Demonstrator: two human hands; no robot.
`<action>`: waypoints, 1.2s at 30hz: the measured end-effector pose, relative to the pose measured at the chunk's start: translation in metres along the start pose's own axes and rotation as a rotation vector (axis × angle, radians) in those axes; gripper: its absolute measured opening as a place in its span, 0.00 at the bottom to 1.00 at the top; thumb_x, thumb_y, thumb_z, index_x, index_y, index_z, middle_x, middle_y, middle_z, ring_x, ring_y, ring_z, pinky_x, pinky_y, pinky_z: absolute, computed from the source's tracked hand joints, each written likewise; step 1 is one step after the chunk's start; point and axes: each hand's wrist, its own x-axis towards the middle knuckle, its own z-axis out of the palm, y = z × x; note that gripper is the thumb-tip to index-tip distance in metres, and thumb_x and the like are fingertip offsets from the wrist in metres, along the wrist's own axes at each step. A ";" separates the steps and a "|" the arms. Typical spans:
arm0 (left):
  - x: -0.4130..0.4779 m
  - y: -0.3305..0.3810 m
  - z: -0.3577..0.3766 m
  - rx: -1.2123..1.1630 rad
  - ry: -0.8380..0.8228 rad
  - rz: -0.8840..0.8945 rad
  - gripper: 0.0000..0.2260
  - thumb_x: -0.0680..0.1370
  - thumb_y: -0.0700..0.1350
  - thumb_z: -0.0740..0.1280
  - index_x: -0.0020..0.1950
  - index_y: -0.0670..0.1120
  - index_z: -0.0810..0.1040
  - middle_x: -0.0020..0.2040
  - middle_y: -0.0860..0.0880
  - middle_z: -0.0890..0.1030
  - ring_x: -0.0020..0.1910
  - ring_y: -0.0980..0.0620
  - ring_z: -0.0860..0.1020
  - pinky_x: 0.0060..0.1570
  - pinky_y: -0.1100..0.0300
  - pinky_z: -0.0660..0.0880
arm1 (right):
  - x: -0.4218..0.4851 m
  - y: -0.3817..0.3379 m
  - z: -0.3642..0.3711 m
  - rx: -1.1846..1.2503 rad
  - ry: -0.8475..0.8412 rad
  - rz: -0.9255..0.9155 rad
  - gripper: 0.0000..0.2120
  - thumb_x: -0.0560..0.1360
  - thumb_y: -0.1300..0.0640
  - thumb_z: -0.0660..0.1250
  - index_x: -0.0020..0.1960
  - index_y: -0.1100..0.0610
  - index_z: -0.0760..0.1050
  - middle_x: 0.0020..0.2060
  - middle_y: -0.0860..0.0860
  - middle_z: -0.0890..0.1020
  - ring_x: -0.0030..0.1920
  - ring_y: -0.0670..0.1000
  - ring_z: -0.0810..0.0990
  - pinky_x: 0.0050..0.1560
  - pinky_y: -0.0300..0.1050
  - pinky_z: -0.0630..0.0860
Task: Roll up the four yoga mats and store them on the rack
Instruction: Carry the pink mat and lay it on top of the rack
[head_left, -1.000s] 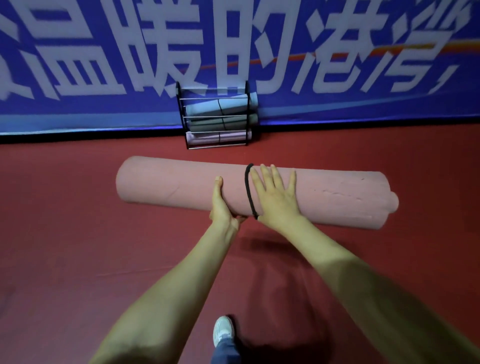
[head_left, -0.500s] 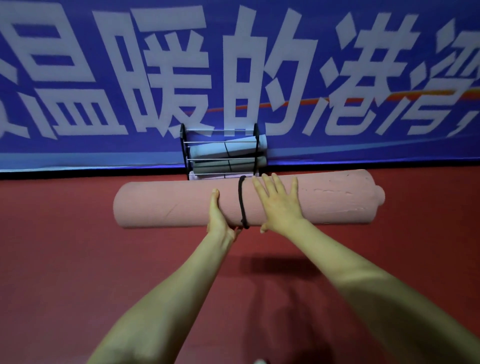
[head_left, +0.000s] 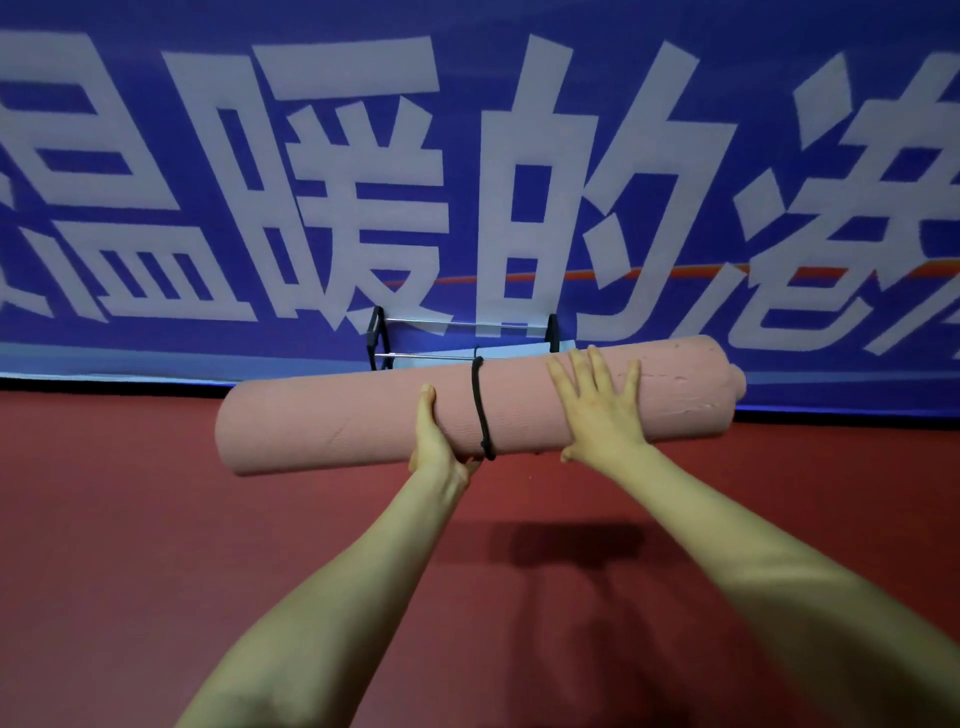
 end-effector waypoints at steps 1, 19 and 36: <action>0.014 0.007 0.013 -0.017 0.008 -0.003 0.50 0.48 0.65 0.76 0.66 0.45 0.68 0.58 0.45 0.78 0.49 0.44 0.79 0.30 0.49 0.79 | 0.022 0.005 0.003 -0.003 -0.002 -0.002 0.61 0.64 0.41 0.75 0.76 0.52 0.33 0.76 0.57 0.42 0.76 0.58 0.40 0.68 0.72 0.42; 0.349 0.116 0.250 0.093 0.051 -0.004 0.54 0.45 0.64 0.79 0.65 0.44 0.66 0.56 0.43 0.79 0.47 0.43 0.81 0.42 0.41 0.81 | 0.422 0.019 0.102 0.132 -0.127 0.003 0.55 0.68 0.46 0.73 0.77 0.50 0.35 0.77 0.55 0.44 0.76 0.57 0.41 0.69 0.71 0.41; 0.597 0.106 0.336 0.160 0.263 -0.129 0.47 0.55 0.62 0.79 0.67 0.41 0.68 0.56 0.43 0.80 0.50 0.44 0.81 0.34 0.54 0.78 | 0.653 0.028 0.279 0.243 -0.188 -0.082 0.65 0.37 0.49 0.83 0.71 0.55 0.61 0.65 0.58 0.74 0.67 0.58 0.64 0.62 0.72 0.61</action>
